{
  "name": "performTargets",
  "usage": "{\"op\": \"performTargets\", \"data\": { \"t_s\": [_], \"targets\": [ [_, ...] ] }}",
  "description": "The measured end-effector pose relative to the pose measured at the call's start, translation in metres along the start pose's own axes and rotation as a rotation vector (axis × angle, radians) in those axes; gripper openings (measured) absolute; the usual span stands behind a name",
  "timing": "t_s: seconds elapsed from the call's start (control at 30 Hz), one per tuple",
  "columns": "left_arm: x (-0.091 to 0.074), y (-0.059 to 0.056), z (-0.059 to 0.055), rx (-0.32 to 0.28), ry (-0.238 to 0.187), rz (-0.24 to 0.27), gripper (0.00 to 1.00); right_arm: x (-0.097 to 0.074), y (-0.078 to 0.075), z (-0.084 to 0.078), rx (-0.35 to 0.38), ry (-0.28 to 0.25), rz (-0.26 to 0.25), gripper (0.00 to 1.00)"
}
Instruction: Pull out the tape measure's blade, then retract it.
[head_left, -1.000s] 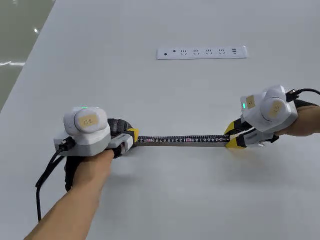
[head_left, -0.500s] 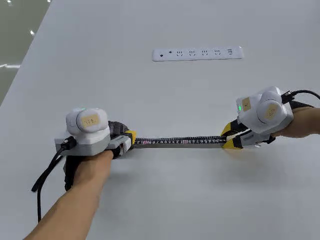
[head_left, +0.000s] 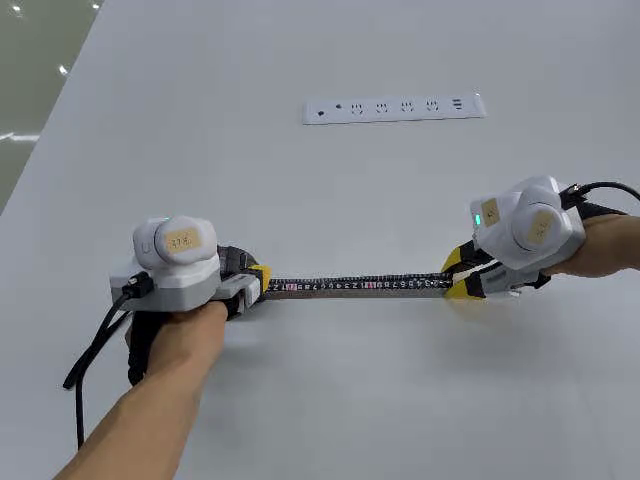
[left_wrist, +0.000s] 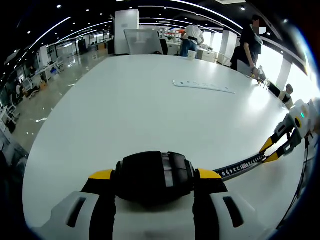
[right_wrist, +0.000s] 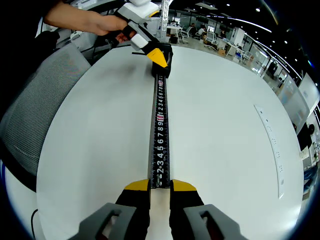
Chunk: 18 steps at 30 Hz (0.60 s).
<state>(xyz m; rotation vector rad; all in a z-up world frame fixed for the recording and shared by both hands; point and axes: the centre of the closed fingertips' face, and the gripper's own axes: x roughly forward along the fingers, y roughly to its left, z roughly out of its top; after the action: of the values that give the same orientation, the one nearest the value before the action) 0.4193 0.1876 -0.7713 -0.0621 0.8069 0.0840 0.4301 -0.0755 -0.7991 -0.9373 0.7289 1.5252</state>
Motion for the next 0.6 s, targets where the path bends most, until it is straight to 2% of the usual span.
{"op": "performTargets", "data": {
  "t_s": [0.6],
  "targets": [
    [0.0015,0.0023,0.001,0.015,-0.008,-0.007,0.55,0.001,-0.0013,-0.0005,0.005,-0.005,-0.008,0.1]
  ]
}}
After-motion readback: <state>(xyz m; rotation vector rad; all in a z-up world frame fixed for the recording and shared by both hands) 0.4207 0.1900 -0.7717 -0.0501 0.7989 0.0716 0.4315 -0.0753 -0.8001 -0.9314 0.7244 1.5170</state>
